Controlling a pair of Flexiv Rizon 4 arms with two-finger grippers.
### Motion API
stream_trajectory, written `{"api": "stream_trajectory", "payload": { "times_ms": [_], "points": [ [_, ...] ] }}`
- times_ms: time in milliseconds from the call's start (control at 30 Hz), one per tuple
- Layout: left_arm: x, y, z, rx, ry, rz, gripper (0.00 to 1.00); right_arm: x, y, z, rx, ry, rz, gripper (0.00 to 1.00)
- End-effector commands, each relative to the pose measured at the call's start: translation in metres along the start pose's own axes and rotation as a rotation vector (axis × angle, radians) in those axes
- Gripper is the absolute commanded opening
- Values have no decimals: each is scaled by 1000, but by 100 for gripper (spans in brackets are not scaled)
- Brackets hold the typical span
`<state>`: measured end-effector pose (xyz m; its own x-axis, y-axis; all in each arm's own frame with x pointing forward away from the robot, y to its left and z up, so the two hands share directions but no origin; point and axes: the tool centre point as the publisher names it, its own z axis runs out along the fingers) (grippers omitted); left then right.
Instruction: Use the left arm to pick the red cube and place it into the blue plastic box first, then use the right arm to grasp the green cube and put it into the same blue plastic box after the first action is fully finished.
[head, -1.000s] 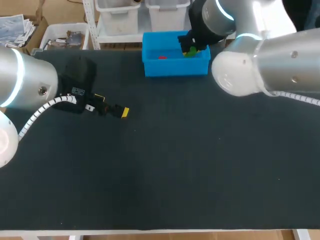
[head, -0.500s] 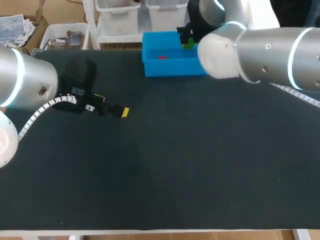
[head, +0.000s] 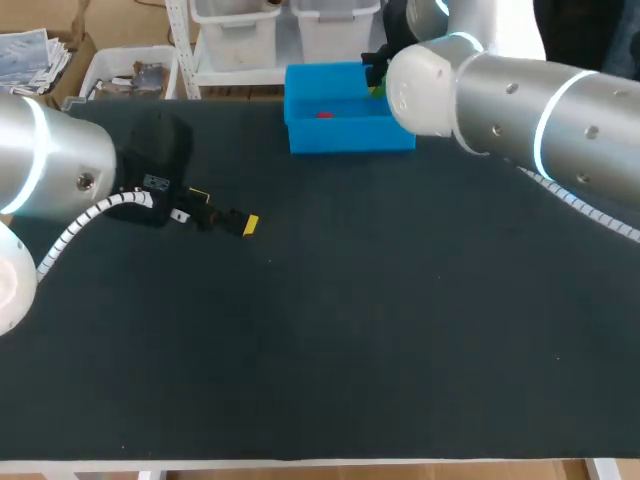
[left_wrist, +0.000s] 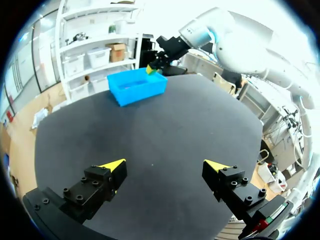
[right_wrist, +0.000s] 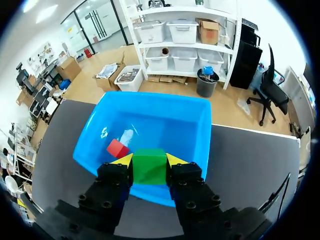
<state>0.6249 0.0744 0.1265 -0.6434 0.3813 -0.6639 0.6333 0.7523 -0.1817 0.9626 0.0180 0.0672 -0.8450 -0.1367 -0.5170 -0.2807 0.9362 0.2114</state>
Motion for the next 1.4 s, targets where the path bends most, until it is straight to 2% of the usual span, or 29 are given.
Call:
{"api": "stream_trajectory", "payload": {
  "times_ms": [33, 400, 500, 533, 867, 1000, 1200, 1400],
  "points": [
    [2, 3, -1, 15, -7, 4, 100, -11, -4, 15, -4, 24, 1, 0],
    [2, 3, -1, 15, -7, 4, 100, -12, -5, 26, -3, 54, -2, 2],
    [2, 3, -1, 15, -7, 4, 100, -12, -3, 24, -3, 57, -4, 47],
    [2, 3, -1, 15, -7, 4, 100, -12, -1, 22, -4, 57, -4, 98],
    [2, 3, -1, 15, -7, 4, 100, -16, 6, -6, 9, 32, -20, 100],
    [2, 3, -1, 15, -7, 4, 100, -14, 8, -25, 1, 17, -18, 100],
    [2, 3, -1, 15, -7, 4, 100, 8, 5, -56, -30, 11, -59, 100],
    [2, 3, -1, 15, -7, 4, 100, 36, -7, -87, -79, -51, -101, 100]
  ]
}}
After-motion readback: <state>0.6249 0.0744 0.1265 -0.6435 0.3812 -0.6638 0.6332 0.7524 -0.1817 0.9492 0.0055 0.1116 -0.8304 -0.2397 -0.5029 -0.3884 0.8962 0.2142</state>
